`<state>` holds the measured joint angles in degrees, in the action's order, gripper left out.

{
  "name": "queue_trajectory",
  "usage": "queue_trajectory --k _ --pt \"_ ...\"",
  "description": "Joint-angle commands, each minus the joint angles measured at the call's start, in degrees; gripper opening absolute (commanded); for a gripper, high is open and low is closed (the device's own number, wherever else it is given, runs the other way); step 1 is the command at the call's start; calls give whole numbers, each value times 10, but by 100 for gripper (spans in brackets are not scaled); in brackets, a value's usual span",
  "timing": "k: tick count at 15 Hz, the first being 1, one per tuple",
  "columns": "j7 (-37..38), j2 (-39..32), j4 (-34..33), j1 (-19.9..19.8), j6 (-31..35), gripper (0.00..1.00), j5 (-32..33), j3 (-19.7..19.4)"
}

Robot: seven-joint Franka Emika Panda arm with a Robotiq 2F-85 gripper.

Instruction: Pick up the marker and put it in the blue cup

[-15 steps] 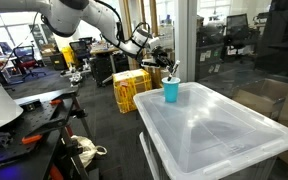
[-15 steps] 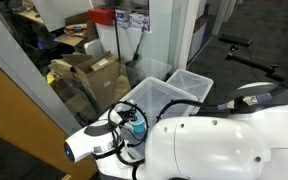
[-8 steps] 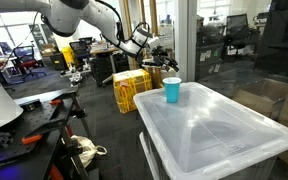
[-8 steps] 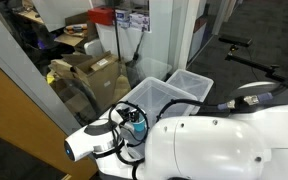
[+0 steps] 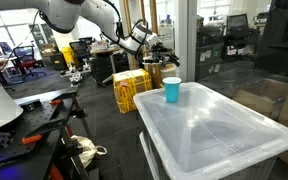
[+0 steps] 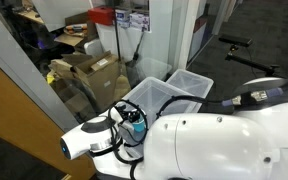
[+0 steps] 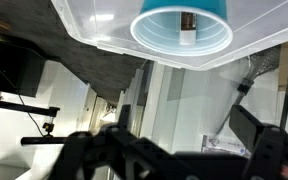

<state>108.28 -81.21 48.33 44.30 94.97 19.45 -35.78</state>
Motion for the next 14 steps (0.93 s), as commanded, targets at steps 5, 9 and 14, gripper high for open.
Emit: queue_trajectory --k 5,9,14 --pt "70 109 179 54 82 100 9 -12" --pt "83 156 278 74 176 100 17 -31" --pt "122 220 399 79 272 100 64 -36"
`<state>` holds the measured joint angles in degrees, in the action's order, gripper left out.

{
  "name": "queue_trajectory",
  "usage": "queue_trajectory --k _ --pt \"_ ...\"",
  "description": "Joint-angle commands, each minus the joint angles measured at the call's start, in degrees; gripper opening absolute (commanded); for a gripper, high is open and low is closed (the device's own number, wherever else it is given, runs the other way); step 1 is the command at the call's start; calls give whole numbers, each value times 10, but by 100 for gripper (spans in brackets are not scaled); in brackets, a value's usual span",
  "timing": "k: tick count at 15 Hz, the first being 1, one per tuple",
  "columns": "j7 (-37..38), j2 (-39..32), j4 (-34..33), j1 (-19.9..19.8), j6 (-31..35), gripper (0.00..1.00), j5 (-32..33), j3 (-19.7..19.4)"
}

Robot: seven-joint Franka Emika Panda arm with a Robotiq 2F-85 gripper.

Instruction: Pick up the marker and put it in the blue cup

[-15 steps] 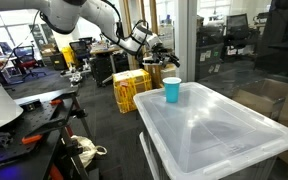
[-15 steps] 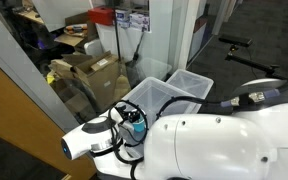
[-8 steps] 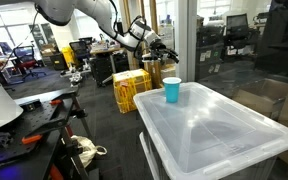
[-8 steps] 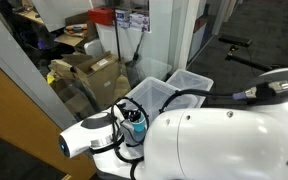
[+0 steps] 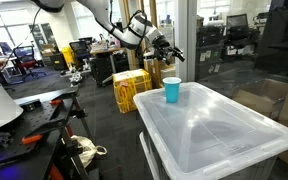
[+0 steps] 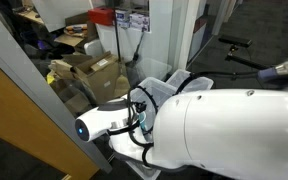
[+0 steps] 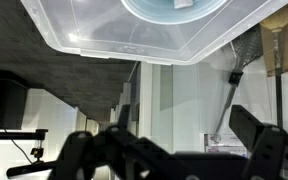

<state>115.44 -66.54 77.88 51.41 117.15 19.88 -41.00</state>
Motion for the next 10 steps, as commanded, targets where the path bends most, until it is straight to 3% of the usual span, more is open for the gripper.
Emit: queue_trajectory --k 1,10 --pt "64 83 127 11 66 100 74 12" --pt "203 180 266 -11 154 100 254 25"
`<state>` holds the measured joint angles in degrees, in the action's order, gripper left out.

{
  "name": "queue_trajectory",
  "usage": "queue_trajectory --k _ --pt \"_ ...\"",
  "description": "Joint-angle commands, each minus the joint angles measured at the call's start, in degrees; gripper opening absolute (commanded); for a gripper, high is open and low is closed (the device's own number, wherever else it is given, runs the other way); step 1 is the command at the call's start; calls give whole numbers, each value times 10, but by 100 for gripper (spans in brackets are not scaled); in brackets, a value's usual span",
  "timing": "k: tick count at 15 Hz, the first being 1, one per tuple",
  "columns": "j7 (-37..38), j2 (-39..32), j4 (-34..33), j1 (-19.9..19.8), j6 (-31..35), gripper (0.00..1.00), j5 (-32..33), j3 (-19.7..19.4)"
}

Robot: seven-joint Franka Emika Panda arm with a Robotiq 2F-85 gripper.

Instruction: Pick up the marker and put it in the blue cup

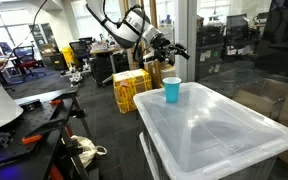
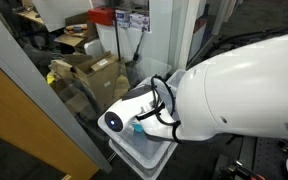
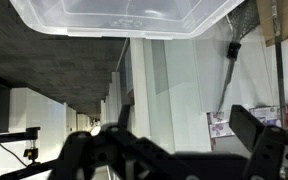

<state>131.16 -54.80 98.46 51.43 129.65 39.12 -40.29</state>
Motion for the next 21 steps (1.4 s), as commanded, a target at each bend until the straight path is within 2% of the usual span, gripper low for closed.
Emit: queue_trajectory --k 1,6,10,11,12,21 --pt "63 73 72 -16 38 100 88 22" --pt "149 134 115 -72 55 100 246 72" --pt "202 186 133 -171 38 100 386 170" --pt "179 167 132 -119 89 100 352 101" --pt "180 178 139 -136 99 100 367 112" --pt "177 178 152 -141 217 100 453 78"
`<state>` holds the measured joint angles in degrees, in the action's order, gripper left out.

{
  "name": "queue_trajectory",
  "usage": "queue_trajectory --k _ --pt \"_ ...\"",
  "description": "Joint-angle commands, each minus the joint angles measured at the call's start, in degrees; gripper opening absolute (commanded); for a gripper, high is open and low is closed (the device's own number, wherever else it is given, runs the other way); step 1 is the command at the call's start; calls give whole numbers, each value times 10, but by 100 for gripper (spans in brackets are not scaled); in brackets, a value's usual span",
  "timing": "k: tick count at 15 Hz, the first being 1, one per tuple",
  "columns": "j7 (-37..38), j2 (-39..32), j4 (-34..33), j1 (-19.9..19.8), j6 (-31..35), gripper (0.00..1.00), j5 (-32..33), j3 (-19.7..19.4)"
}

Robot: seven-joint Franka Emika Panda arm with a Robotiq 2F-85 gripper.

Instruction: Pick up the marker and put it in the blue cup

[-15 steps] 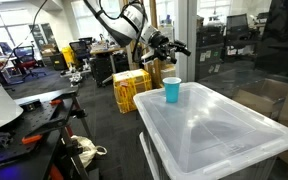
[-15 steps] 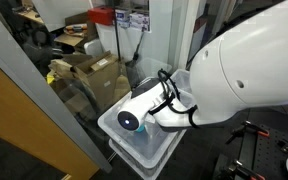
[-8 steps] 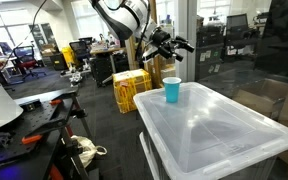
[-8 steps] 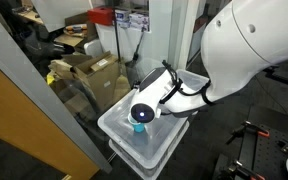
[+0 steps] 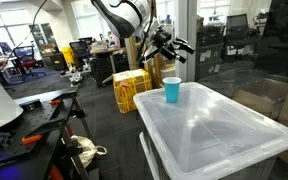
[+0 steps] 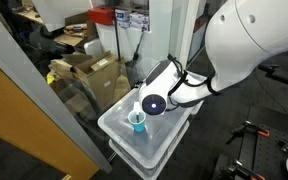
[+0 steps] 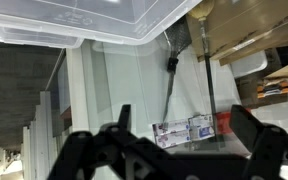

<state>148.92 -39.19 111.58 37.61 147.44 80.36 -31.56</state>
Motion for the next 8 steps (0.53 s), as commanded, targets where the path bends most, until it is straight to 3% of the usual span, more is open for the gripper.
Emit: queue_trajectory --k 1,5,8 --pt "-3 21 21 -3 50 100 52 -12" --pt "-7 23 21 -7 87 100 94 -21" --pt "-51 27 20 -27 167 100 121 -18"
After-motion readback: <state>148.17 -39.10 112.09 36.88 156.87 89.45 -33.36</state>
